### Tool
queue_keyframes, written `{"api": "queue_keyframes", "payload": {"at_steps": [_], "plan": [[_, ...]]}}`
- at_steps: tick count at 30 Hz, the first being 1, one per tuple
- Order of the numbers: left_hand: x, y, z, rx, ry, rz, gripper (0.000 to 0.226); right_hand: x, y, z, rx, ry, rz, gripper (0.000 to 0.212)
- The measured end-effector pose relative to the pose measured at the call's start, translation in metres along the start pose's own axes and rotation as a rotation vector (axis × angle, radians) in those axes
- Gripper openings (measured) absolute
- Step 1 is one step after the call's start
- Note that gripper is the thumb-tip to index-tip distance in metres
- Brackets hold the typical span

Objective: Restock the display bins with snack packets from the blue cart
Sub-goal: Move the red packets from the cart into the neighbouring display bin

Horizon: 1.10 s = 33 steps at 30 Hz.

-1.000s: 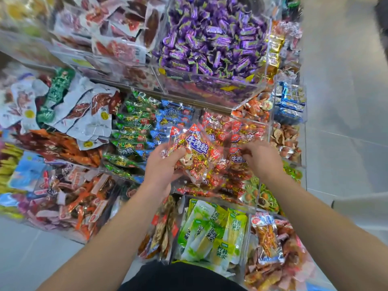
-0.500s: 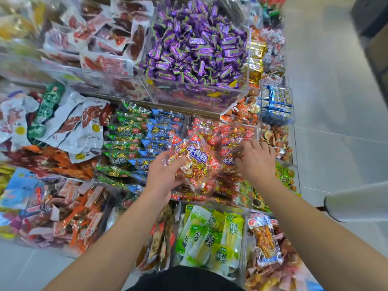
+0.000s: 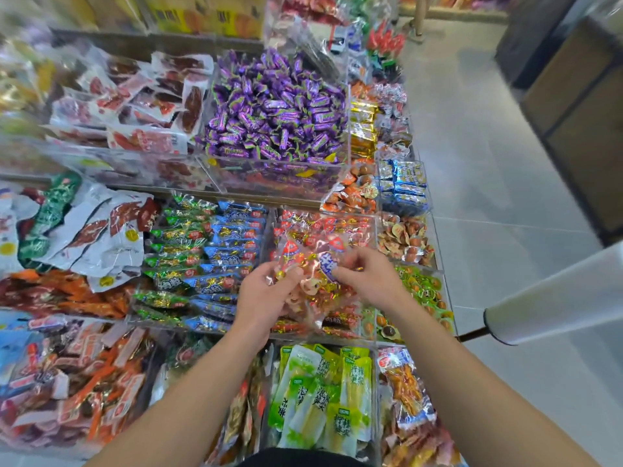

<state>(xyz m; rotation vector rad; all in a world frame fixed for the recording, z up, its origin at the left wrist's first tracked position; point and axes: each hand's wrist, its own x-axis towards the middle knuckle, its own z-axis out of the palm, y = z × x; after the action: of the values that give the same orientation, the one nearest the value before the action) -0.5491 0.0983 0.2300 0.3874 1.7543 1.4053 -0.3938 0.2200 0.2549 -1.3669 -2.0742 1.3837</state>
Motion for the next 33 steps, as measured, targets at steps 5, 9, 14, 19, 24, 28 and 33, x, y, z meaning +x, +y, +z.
{"api": "queue_keyframes", "payload": {"at_steps": [5,9,14,19,24,28,33], "plan": [[0.003,-0.002,-0.008,0.012,0.068,-0.046,0.046,-0.008,0.015,-0.032,-0.08,0.09,0.018,0.021],[0.003,-0.003,-0.011,-0.033,0.075,-0.073,0.031,-0.009,0.019,-0.045,-0.33,0.128,-0.067,0.03],[0.003,-0.004,-0.011,-0.056,0.09,-0.104,0.031,0.004,0.018,-0.028,-0.636,0.078,-0.154,0.036],[0.005,0.0,-0.019,-0.063,0.129,-0.102,0.029,0.024,0.024,0.001,-0.707,0.081,-0.205,0.033],[0.01,0.002,-0.032,-0.085,0.154,-0.143,0.02,0.034,0.044,0.011,-0.805,0.034,-0.106,0.029],[0.013,0.001,-0.036,-0.082,0.163,-0.164,0.028,0.037,0.046,0.014,-0.757,0.029,-0.098,0.023],[0.015,-0.001,-0.039,-0.11,0.165,-0.171,0.009,0.034,0.032,0.015,-0.83,0.233,-0.34,0.017]]}}
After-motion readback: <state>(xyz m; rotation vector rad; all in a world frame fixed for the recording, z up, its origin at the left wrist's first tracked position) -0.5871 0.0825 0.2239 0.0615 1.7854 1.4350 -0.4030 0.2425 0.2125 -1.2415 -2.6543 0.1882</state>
